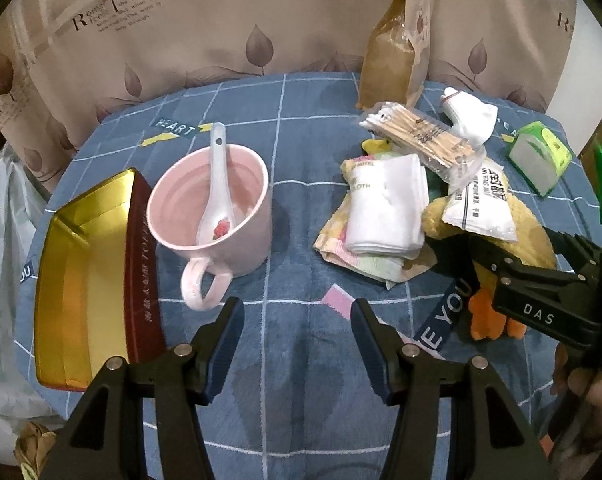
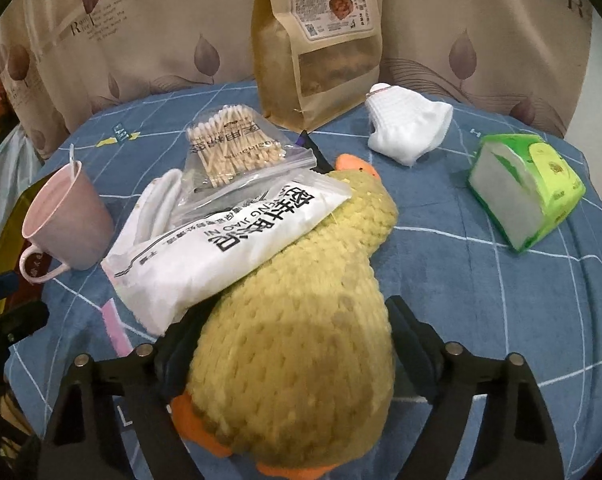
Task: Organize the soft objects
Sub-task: 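Grasp the yellow plush duck with the right tool, then lift the duck with the right tool while the left tool grasps the folded white towel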
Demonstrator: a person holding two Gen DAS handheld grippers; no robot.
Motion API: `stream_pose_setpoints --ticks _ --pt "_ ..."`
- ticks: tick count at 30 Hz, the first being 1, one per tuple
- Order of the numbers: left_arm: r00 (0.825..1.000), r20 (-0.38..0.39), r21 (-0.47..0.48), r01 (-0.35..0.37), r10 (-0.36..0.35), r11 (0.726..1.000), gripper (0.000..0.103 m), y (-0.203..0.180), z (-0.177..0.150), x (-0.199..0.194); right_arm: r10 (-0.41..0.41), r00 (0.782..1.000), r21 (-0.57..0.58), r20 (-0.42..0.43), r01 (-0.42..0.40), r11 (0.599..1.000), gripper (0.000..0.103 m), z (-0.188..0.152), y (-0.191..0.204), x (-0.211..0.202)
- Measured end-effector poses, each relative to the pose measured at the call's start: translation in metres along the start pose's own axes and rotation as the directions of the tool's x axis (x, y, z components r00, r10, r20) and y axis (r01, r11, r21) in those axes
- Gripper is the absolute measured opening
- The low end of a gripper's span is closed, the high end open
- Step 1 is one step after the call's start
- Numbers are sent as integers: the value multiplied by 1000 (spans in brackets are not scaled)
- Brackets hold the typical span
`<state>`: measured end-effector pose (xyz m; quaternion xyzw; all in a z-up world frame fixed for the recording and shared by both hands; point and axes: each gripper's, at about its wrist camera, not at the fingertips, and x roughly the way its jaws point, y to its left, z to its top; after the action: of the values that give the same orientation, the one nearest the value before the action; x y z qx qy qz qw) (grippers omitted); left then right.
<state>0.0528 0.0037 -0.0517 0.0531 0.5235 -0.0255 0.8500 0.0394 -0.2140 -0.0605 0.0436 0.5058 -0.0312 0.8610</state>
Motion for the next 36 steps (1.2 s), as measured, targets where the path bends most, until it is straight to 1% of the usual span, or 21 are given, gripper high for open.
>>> stream_pose_setpoints --ticks 4,6,9,19,30,36 --pt "1000 -6 5 6 -6 1000 57 -2 4 6 22 1000 15 15 -22 1000 74 2 -5 1" --pt "1000 -12 6 2 -2 1000 57 -2 5 9 30 999 22 25 -31 999 69 2 -7 0" --pt "1000 -16 5 -1 1 1000 57 -3 7 11 25 999 18 45 -25 1000 64 1 -9 -7" --pt "1000 -7 14 0 0 1000 57 -7 8 9 -79 989 -51 123 85 995 63 3 -14 -38" --pt "1000 21 33 14 -14 999 57 -17 14 1 -123 978 -9 168 126 992 63 -7 -38 -69" --pt "996 25 59 86 -88 995 57 -28 23 7 -132 970 58 203 123 991 63 -12 -58 -86"
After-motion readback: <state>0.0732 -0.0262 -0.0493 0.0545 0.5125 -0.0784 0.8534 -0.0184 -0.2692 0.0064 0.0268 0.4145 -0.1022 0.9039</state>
